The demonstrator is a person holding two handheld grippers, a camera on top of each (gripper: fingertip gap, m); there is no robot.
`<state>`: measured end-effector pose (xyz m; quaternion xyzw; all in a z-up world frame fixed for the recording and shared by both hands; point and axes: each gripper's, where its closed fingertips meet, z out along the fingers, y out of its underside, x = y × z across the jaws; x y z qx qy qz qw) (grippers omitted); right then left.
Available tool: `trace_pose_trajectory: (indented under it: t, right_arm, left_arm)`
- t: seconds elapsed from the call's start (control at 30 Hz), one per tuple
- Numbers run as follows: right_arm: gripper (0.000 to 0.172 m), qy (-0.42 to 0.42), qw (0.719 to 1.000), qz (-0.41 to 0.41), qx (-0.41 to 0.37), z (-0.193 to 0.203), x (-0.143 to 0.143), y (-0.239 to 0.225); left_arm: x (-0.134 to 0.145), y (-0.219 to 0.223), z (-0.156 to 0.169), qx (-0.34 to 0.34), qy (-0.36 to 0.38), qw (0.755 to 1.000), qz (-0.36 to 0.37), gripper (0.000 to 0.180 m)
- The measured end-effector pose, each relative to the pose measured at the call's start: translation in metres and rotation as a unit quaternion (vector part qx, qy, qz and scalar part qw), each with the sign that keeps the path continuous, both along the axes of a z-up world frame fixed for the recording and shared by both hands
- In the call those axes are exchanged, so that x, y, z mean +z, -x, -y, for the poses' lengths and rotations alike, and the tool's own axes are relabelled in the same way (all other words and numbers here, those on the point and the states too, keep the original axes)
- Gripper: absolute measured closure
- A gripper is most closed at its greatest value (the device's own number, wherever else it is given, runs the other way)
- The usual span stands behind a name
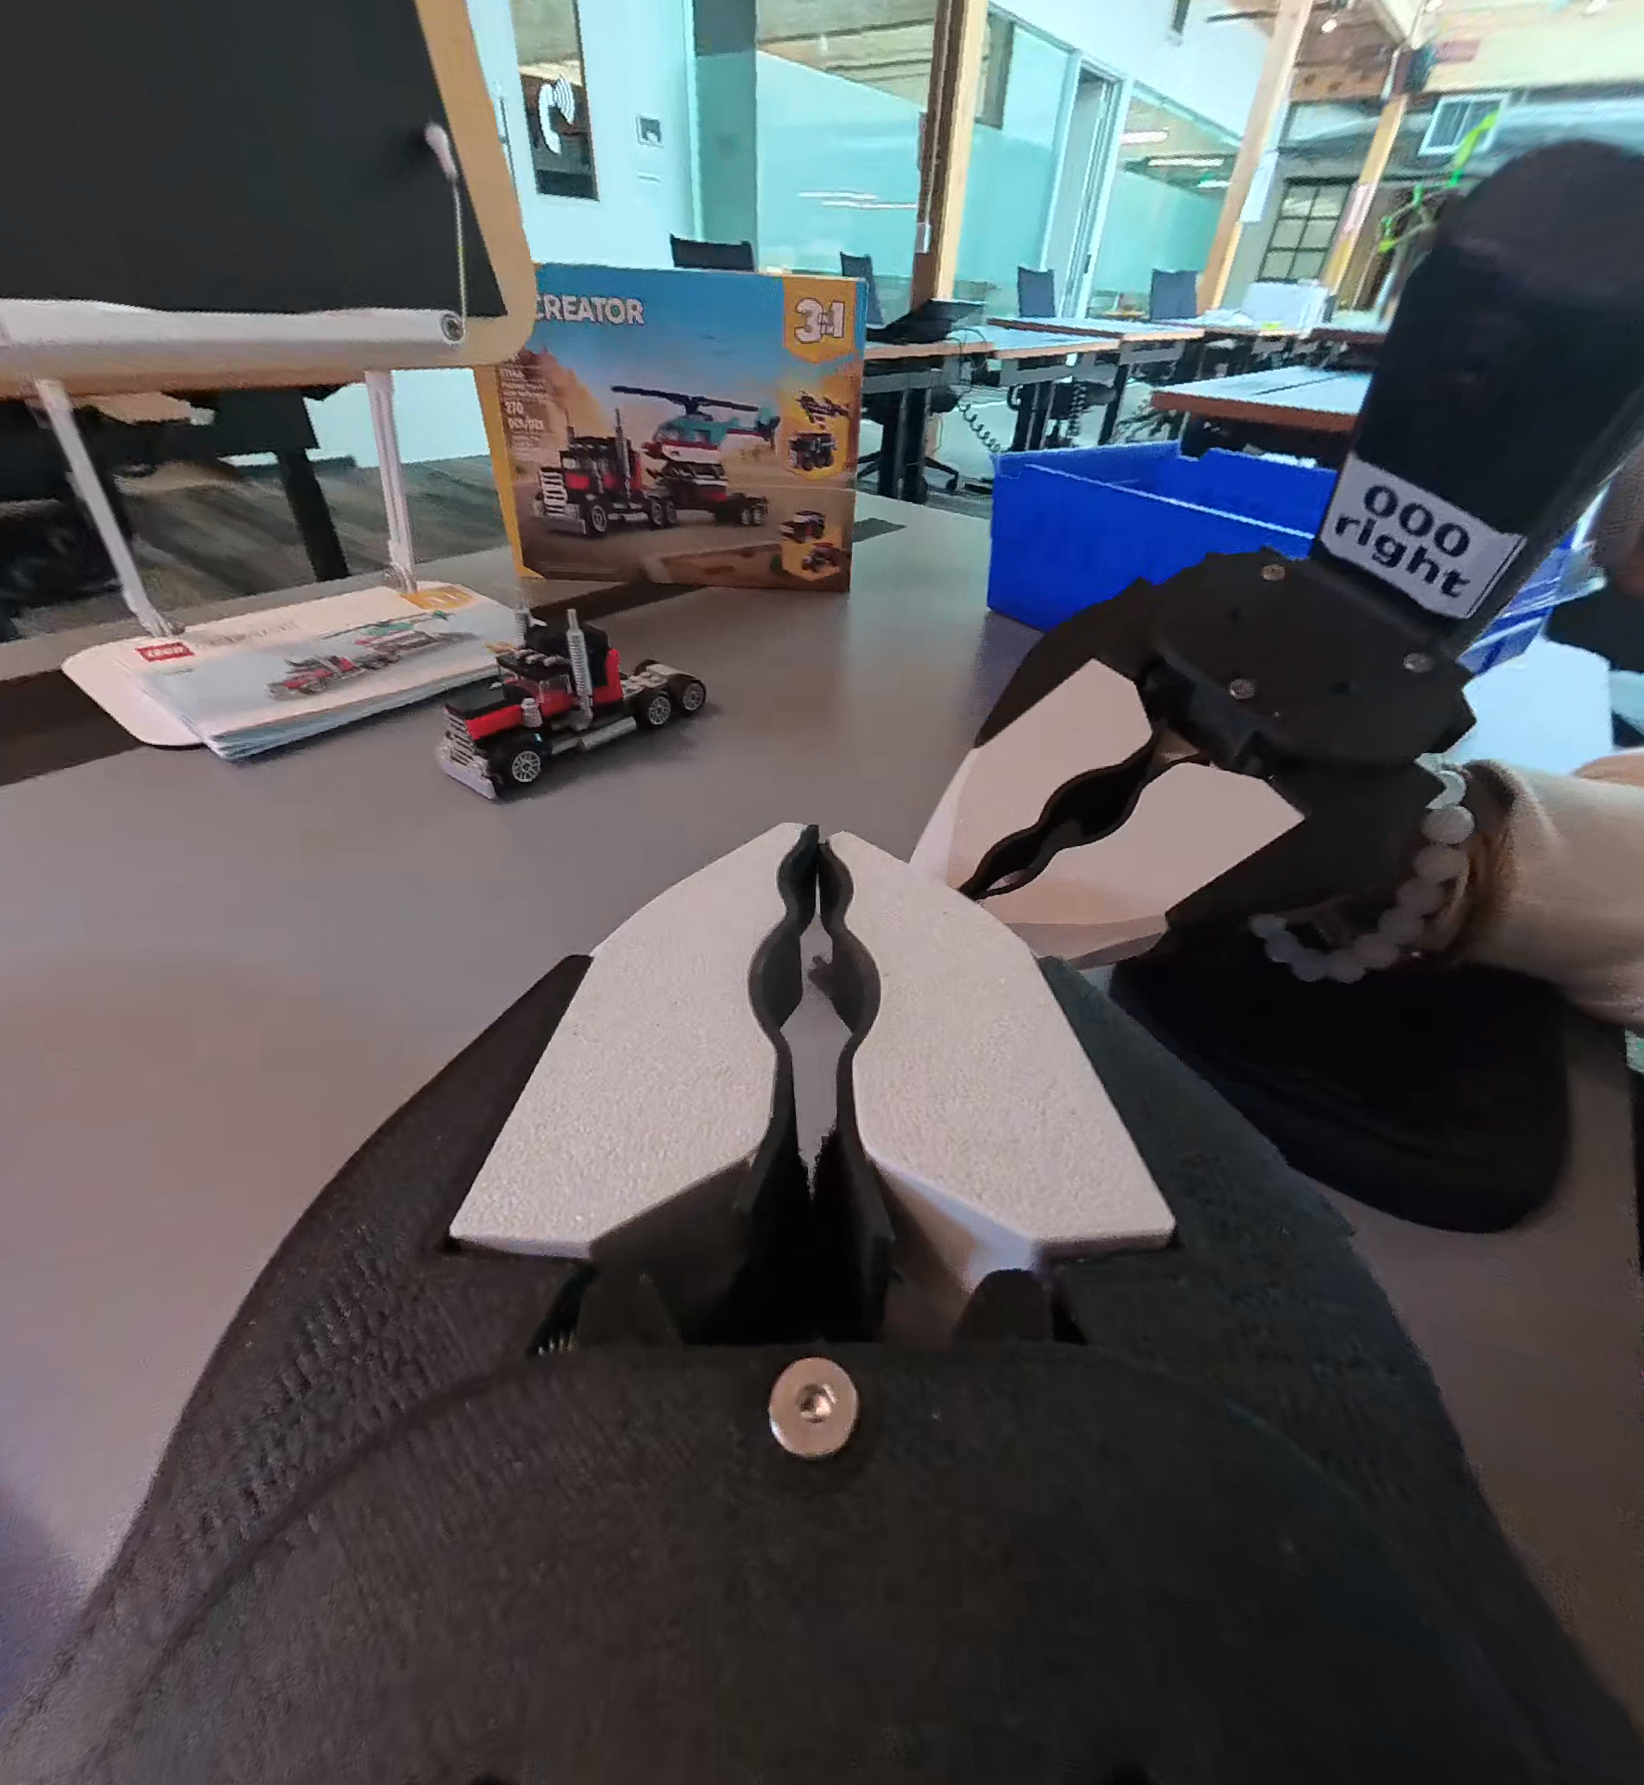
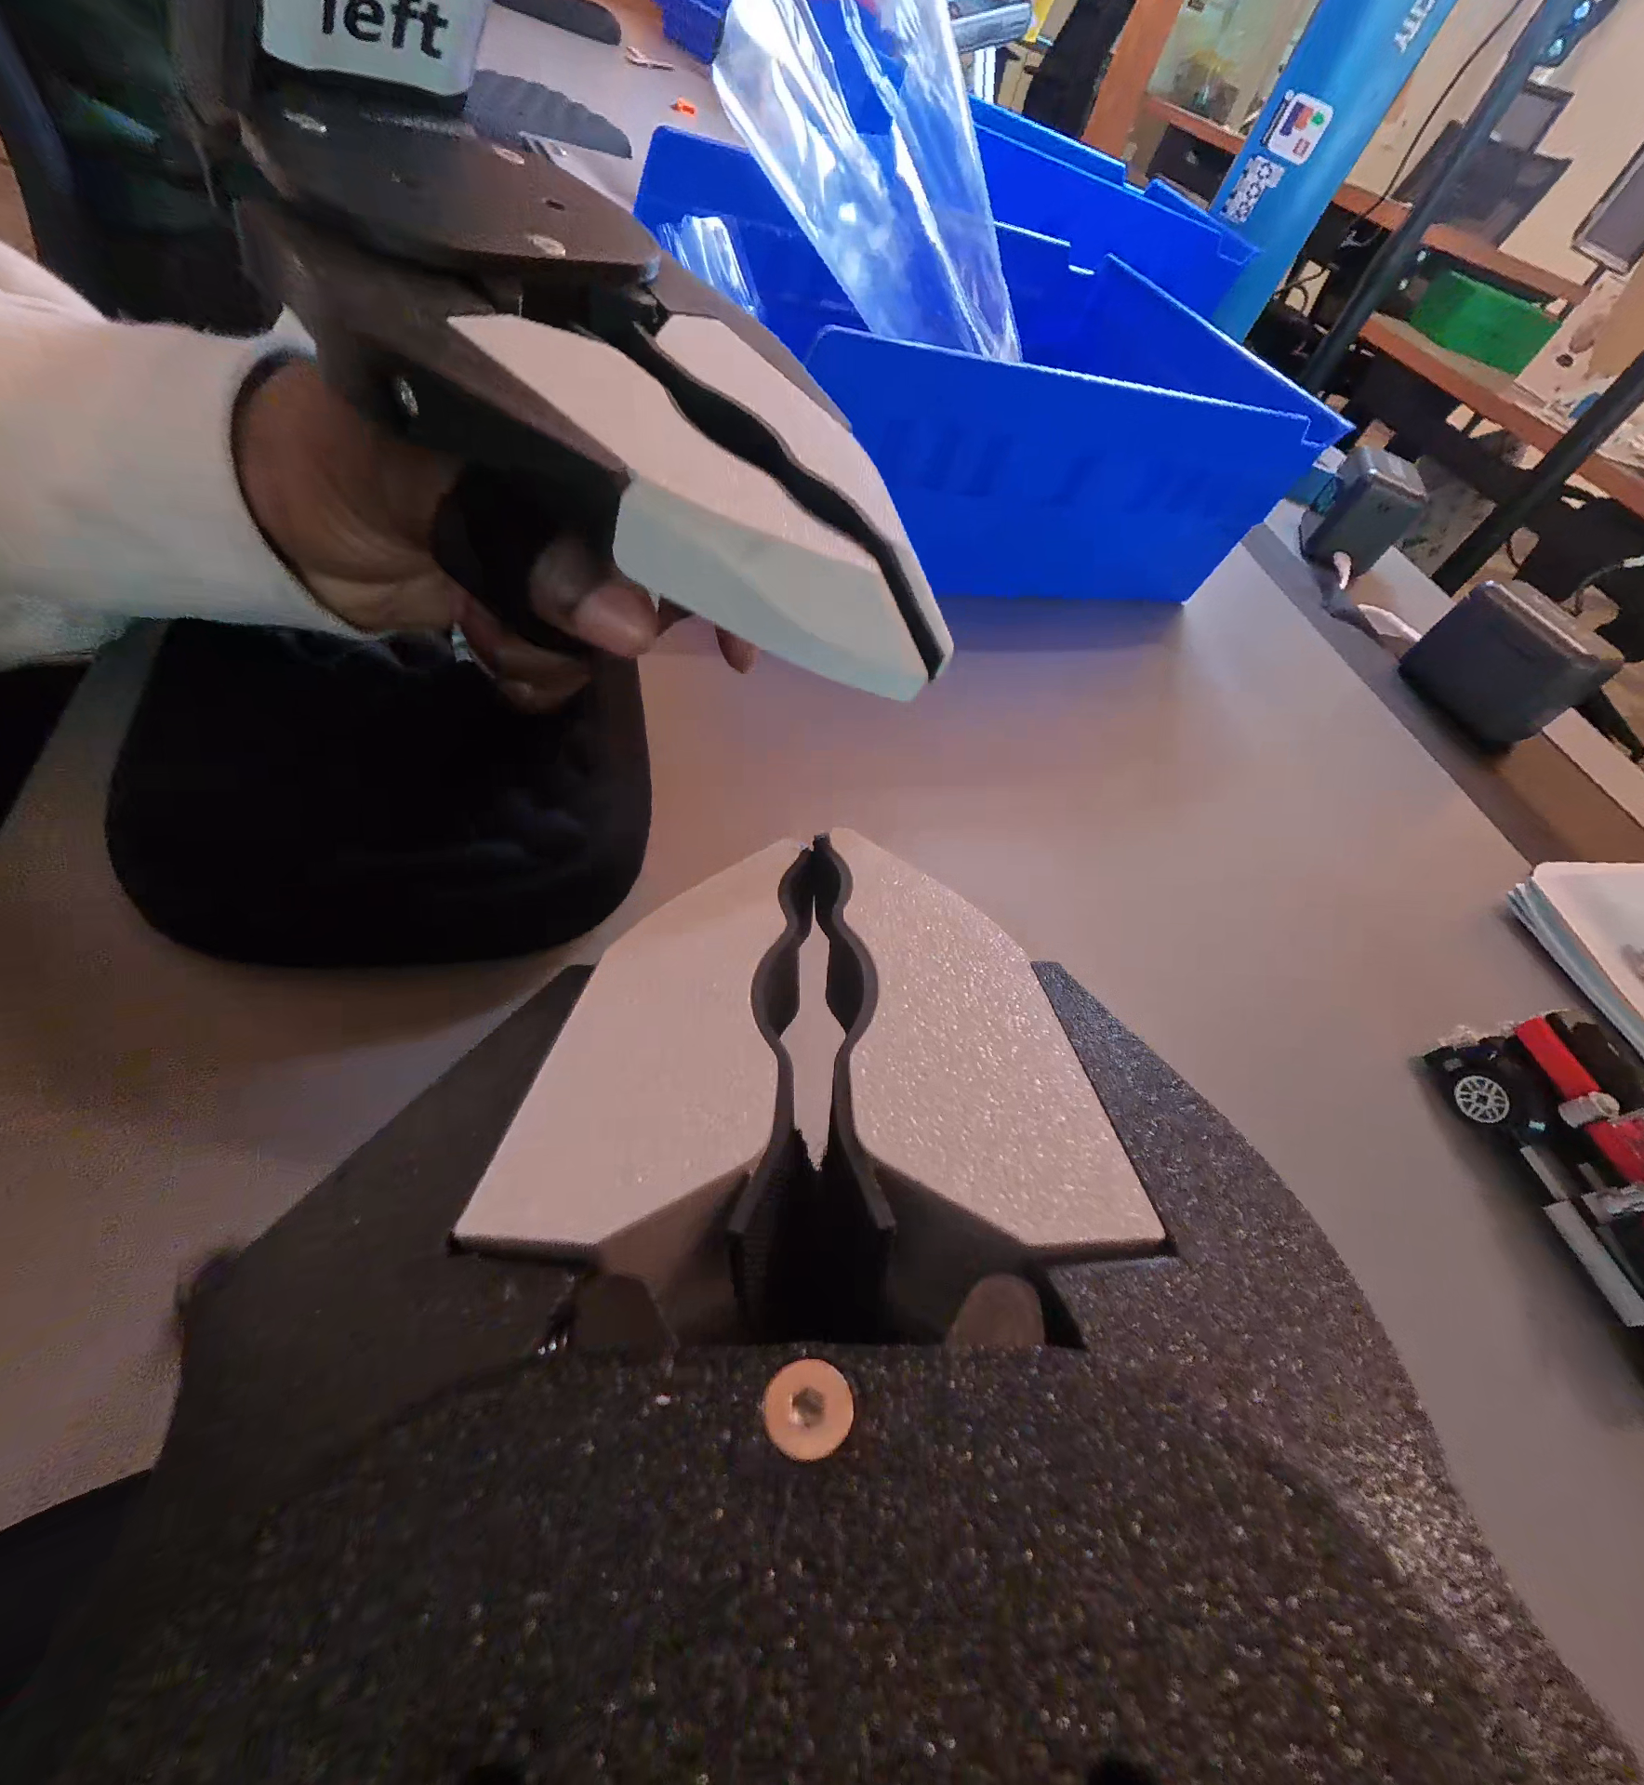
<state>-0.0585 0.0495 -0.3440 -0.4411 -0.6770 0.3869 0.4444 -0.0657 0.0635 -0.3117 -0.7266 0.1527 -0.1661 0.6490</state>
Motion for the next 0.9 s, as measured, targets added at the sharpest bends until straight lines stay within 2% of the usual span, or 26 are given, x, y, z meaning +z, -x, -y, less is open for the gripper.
trace_pose_trajectory:
  t: [0.33, 0.53, 0.63, 0.67, 0.77, 0.9]
  right_arm:
    - [0.172, 0.043, 0.999, -0.01, -0.022, -0.015, -0.003, 0.0]
    - [0.172, 0.052, 0.999, -0.008, -0.001, -0.012, -0.002, -0.001]
    - [0.169, 0.076, 0.992, 0.042, 0.095, 0.015, -0.002, -0.015]
    - [0.163, 0.08, 0.986, 0.074, 0.125, 0.026, -0.006, -0.023]
    - [0.146, 0.068, 0.978, 0.142, 0.139, 0.04, -0.023, -0.041]
    - [0.14, 0.042, 0.967, 0.209, 0.138, 0.054, -0.047, -0.054]
  left_arm:
    - [0.008, 0.023, 0.003, -0.008, -0.009, 0.993, 0.118, 0.18]
    - [0.005, 0.018, 0.002, -0.031, 0.005, 0.992, 0.119, 0.18]
    - [0.004, 0.018, 0.001, -0.037, 0.014, 0.992, 0.123, 0.18]
    - [0.004, 0.017, 0.002, -0.041, 0.014, 0.991, 0.123, 0.18]
    - [0.006, 0.017, 0.003, -0.037, 0.005, 0.992, 0.121, 0.179]
    - [0.006, 0.018, 0.002, -0.037, 0.004, 0.992, 0.124, 0.175]
